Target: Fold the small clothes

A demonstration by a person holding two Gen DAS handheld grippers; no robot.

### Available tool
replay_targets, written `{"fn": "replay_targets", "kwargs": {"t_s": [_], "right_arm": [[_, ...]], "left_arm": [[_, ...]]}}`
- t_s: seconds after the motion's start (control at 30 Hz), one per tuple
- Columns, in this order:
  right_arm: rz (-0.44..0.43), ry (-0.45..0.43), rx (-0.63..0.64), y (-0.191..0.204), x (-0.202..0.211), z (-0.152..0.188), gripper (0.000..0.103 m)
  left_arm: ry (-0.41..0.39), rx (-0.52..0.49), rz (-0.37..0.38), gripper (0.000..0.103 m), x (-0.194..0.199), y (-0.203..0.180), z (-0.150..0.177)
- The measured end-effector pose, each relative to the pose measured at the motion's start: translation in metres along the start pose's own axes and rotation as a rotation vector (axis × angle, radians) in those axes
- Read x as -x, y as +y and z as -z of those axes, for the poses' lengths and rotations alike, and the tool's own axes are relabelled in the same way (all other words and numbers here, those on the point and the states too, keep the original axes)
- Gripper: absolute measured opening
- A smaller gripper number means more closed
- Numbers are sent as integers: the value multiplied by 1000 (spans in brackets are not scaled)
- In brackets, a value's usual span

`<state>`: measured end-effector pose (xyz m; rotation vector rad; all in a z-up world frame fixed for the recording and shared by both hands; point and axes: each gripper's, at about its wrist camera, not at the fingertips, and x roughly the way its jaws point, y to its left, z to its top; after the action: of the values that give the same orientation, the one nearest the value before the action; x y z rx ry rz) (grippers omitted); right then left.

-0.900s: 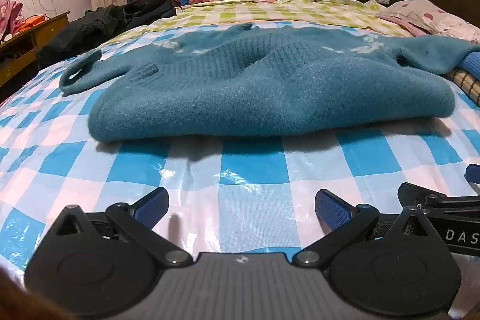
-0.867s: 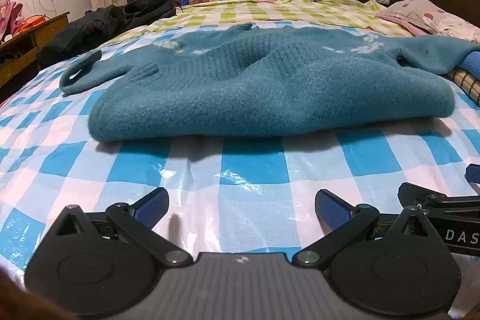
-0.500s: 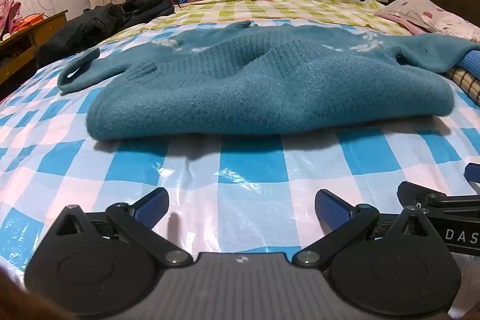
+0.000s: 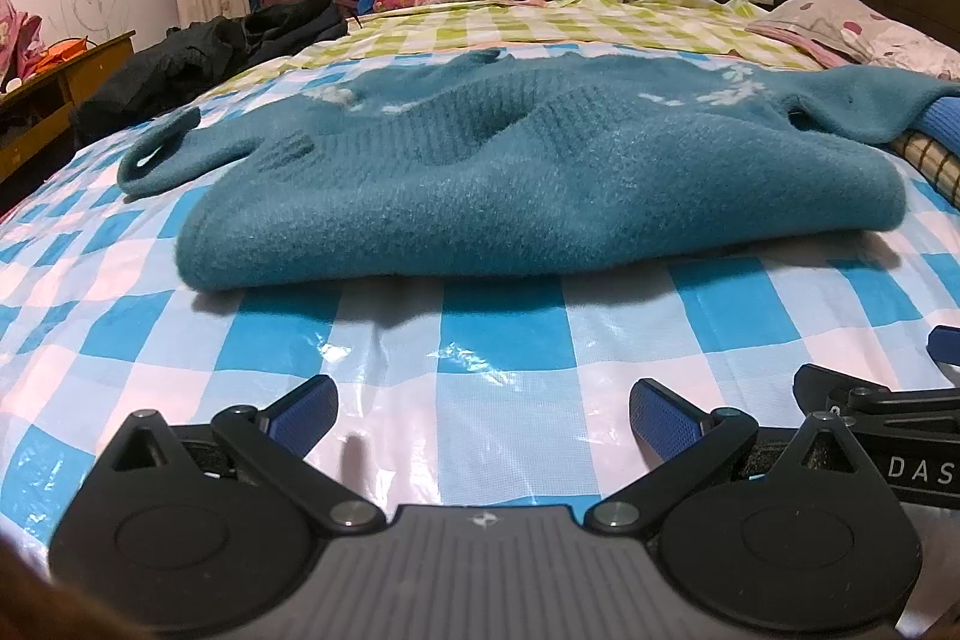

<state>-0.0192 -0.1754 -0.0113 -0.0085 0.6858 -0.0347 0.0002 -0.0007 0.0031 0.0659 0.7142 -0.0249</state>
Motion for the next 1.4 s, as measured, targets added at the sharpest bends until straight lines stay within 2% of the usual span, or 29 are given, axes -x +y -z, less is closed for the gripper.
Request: {"fn": "replay_targets", "kwargs": {"t_s": [1.4], "right_arm": [[-4, 0, -3, -1, -1, 1, 101]], "left_arm": [[43, 3, 0, 103, 2, -1, -1]]}}
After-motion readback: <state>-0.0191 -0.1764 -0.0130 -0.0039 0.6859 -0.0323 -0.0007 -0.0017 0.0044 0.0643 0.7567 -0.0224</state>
